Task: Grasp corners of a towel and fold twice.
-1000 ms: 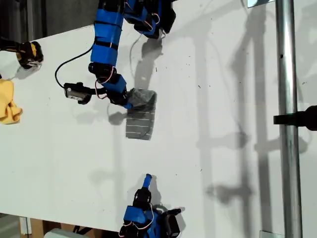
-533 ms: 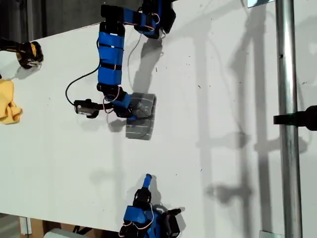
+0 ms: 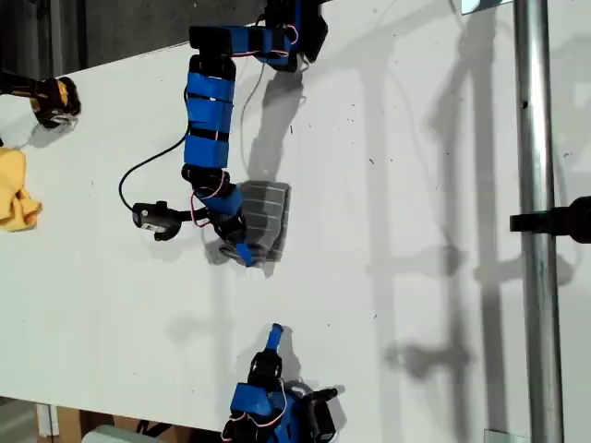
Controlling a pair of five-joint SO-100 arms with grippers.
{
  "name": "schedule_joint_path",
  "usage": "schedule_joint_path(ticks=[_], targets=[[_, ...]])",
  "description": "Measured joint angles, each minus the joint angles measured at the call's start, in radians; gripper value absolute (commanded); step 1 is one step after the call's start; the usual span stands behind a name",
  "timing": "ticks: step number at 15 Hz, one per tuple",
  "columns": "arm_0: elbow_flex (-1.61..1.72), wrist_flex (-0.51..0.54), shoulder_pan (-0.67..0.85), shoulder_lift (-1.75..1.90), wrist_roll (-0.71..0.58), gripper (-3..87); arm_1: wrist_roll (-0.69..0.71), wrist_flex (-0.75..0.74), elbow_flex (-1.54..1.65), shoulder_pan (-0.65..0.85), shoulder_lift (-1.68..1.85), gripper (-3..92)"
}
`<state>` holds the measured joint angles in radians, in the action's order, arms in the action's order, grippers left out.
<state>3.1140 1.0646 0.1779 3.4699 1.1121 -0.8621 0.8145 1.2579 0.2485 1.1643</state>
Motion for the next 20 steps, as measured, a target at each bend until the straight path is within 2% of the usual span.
schedule_joint_path(ticks=[4,6,7,8,9,12,16,19,20], targets=[[0.0,0.0,0.0,0.0,0.0,-1.4,0.021,-0.077,0.018,-0.002,0.041,48.5],[0.0,0.0,0.0,0.0,0.0,-0.3,0.028,-0.08,0.109,0.018,0.187,40.4],[0.0,0.009,0.0,0.0,0.005,5.5,0.028,-0.064,0.187,0.038,0.291,31.3],[0.0,0.018,0.003,0.0,0.012,5.8,0.028,-0.046,0.273,0.064,0.417,8.3],[0.0,0.018,0.005,0.0,0.017,5.4,0.028,-0.018,0.359,0.086,0.558,-0.2],[0.0,0.052,0.006,0.0,0.057,3.4,-0.054,0.087,0.732,0.123,1.045,-0.2],[0.0,0.075,-0.028,0.0,0.069,9.4,-0.288,0.155,1.336,0.048,1.578,-0.2],[0.0,0.153,-0.12,0.0,0.164,8.8,-0.459,0.307,1.516,0.017,1.789,0.4],[0.0,0.192,-0.153,0.0,0.215,8.8,-0.529,0.371,1.588,0.018,1.884,7.4]])
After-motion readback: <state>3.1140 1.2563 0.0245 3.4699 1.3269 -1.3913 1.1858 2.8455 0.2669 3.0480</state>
